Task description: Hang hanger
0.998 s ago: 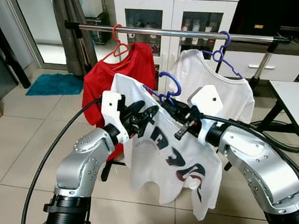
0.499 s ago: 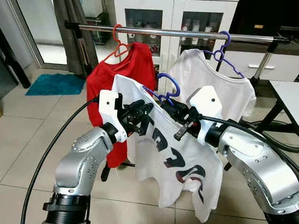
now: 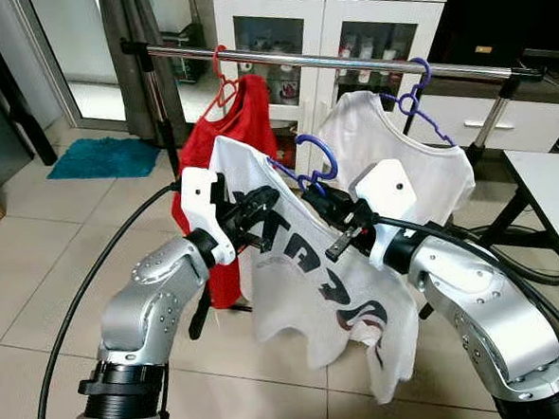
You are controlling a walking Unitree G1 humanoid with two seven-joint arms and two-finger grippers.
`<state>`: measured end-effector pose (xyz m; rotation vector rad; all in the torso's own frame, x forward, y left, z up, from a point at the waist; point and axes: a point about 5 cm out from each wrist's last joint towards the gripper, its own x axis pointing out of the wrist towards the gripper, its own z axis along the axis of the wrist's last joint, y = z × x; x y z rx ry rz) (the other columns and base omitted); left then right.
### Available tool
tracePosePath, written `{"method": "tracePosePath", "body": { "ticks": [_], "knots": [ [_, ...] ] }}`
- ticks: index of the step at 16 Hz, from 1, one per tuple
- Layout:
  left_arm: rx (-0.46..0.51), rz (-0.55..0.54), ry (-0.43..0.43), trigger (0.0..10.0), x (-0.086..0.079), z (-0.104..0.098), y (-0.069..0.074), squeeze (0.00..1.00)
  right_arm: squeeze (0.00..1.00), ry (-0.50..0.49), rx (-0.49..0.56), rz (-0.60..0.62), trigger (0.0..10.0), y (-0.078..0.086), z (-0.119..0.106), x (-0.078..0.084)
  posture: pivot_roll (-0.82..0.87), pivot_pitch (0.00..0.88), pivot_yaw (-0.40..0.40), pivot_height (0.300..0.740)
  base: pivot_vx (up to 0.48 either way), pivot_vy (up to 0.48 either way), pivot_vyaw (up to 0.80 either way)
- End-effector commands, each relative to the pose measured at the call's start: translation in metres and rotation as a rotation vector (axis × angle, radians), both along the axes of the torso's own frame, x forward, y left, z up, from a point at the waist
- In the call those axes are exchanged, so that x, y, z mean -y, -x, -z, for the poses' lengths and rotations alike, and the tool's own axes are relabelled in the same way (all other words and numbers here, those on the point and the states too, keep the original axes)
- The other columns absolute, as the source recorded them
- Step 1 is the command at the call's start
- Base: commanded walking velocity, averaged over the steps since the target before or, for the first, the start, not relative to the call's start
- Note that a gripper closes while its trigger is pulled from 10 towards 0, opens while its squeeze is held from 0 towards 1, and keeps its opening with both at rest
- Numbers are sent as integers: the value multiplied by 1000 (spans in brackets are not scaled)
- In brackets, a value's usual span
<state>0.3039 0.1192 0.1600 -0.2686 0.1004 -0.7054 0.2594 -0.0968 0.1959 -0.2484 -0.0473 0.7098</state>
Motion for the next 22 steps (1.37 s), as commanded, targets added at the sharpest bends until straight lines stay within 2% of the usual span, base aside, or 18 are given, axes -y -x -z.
{"method": "tracePosePath", "body": {
  "ticks": [1,4,6,8,9,10,11,12,13,14,15,16,17,20,21,22],
  "knots": [
    [19,11,27,0,-2,-6,1,0,0,-5,46,8,10000,-1,-9,0,51,0,5,740,0,0,0],
    [21,28,52,0,-6,-9,7,0,0,9,31,41,10000,-4,-6,3,54,0,4,740,0,0,0],
    [8,55,80,0,-11,-11,21,0,0,22,13,102,10000,-7,-2,10,55,0,4,740,0,0,0],
    [-4,55,105,0,-11,-12,27,0,0,22,12,106,10000,-7,-1,11,55,0,0,740,0,0,0],
    [-9,89,94,157,-8,-12,32,0,0,22,12,104,10000,-7,-1,11,54,0,-6,740,0,0,0],
    [2,128,63,3137,-3,-12,37,0,0,23,11,100,10000,-7,-1,11,53,0,-7,740,0,0,0],
    [-5,129,43,3804,0,-12,39,0,0,25,11,98,10000,-6,-1,11,50,0,-4,740,0,0,0],
    [-2,127,32,3804,1,-12,39,0,0,26,10,98,10000,-6,-1,11,48,0,-3,740,0,0,0],
    [4,79,5,784,1,-10,39,0,0,28,9,104,10000,-6,0,12,45,0,1,740,0,0,0],
    [-16,39,5,1176,0,-7,37,0,0,29,9,108,10000,-6,0,12,43,0,3,740,0,0,0],
    [-26,12,21,0,-2,-5,37,0,0,28,8,113,10000,-5,0,13,39,0,7,740,0,0,0],
    [-15,-13,6,2784,-3,-5,36,0,0,27,8,114,10000,-5,0,13,39,0,7,740,0,0,0],
    [20,1,-6,10000,-1,-5,37,1000,0,27,9,117,10000,-4,0,13,38,0,10,740,0,0,0],
    [29,-10,56,10000,2,-6,37,1000,0,26,10,119,10000,-3,0,13,35,0,12,740,0,0,0],
    [46,-31,30,10000,1,-7,35,1000,0,25,10,119,10000,-4,0,12,34,0,15,740,0,0,0],
    [93,-137,-24,10000,-2,-8,30,1000,0,23,10,119,10000,-4,0,12,34,0,15,740,0,0,0]
  ]
}}
